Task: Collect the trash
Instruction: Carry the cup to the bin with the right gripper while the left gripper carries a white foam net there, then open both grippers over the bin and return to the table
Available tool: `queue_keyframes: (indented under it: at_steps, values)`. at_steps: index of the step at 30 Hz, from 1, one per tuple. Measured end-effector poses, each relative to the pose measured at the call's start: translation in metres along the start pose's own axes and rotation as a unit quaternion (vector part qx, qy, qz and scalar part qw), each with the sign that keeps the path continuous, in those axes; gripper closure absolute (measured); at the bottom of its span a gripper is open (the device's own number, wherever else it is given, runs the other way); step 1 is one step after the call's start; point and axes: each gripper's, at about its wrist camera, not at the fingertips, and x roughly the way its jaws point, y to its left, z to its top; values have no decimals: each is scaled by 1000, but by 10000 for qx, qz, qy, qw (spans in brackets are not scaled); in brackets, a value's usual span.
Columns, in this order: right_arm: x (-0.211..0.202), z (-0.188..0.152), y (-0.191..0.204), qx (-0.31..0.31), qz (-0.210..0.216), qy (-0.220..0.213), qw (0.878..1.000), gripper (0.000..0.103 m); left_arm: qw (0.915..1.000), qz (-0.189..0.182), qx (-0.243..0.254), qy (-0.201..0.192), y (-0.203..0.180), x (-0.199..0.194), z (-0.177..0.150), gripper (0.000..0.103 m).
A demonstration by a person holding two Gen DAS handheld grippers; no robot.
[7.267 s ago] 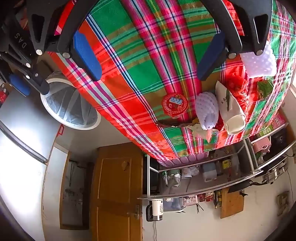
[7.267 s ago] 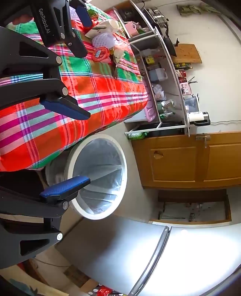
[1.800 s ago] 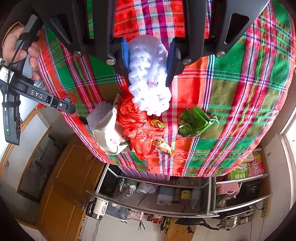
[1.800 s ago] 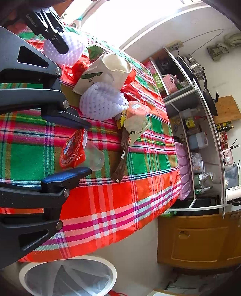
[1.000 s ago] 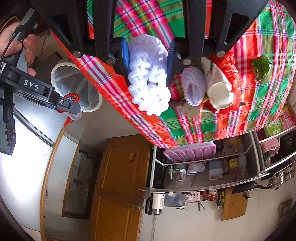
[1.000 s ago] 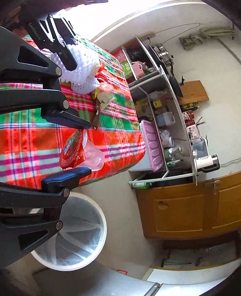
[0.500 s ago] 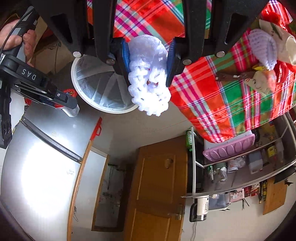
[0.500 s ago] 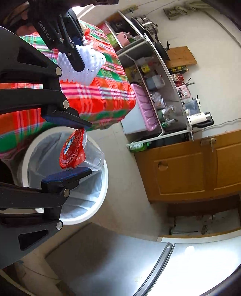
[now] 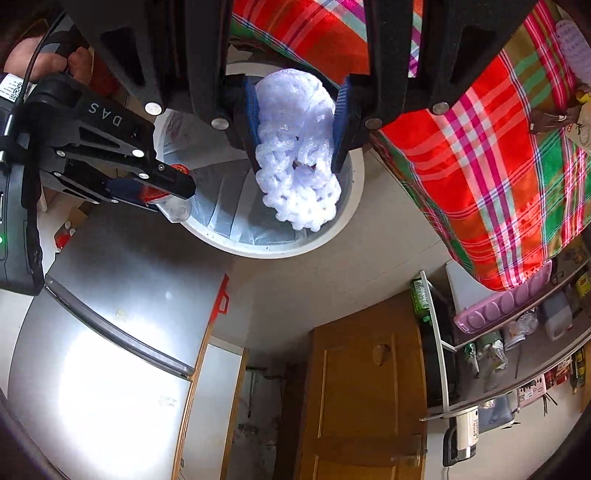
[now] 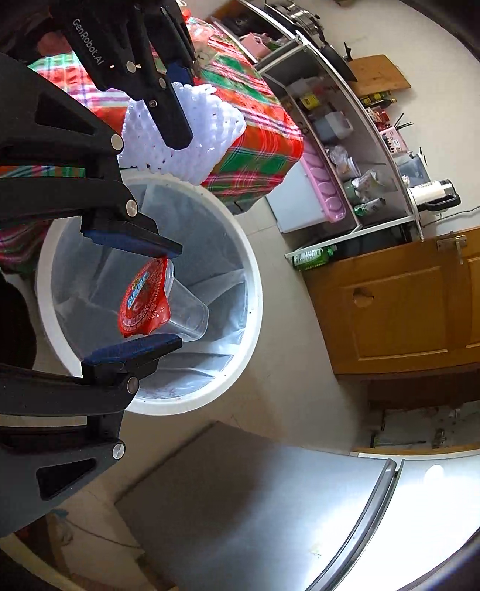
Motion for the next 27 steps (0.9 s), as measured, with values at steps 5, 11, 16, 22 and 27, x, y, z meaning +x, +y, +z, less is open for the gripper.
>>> queue_keyframes:
  at_steps: [5, 11, 16, 22, 27]
  values:
    - [18, -3, -10, 46, -9, 207, 9998, 58, 9997, 101, -28, 234, -1, 18, -1, 59]
    - [28, -2, -16, 114, -61, 269, 9996, 47, 9994, 96, -81, 333, 0, 26, -2, 37]
    - [28, -4, -20, 197, -86, 207, 9996, 45, 9992, 116, -140, 369, 3, 26, -1, 34]
    - [16, -4, -18, 277, -53, 88, 9996, 45, 9995, 211, -191, 134, 7, 5, -3, 26]
    - [-4, -2, -6, 221, 36, -119, 9997, 45, 9989, 422, -196, -87, 12, -21, -4, 26]
